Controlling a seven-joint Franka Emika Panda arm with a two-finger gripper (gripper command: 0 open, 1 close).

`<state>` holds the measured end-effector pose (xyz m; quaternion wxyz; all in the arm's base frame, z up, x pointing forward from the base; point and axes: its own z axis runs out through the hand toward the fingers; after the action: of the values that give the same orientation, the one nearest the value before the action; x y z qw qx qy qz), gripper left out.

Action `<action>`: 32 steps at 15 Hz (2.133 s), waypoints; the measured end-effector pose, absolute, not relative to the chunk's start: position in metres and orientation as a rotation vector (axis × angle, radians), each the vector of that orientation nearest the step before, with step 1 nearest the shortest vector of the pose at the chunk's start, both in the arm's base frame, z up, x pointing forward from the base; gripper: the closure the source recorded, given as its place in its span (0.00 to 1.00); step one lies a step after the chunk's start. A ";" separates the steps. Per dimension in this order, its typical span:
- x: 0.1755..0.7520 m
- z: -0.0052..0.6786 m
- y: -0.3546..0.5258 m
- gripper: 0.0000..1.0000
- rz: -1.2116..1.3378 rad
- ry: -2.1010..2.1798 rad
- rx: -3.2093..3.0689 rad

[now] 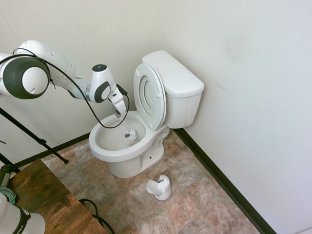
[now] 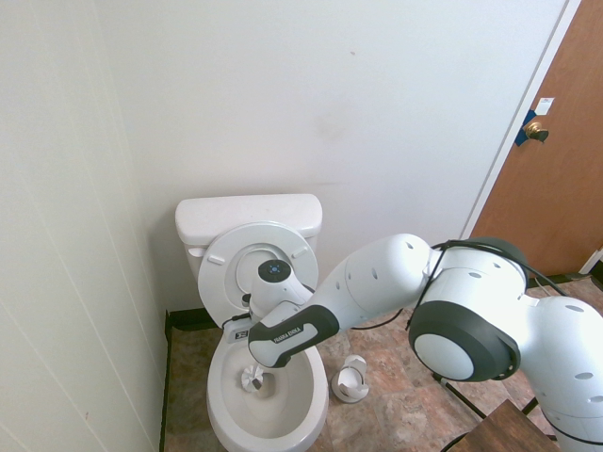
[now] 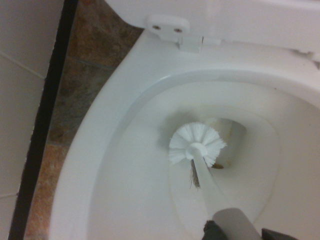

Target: Clean the toilet

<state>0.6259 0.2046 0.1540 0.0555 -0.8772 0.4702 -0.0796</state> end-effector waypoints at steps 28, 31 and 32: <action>0.669 0.190 0.057 1.00 -0.191 1.415 -2.611; 0.680 0.197 0.085 1.00 -0.186 1.393 -2.615; 0.683 0.200 0.097 1.00 -0.182 1.388 -2.617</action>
<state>0.6834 0.0966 0.1997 0.0869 -0.8784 0.4661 -0.0610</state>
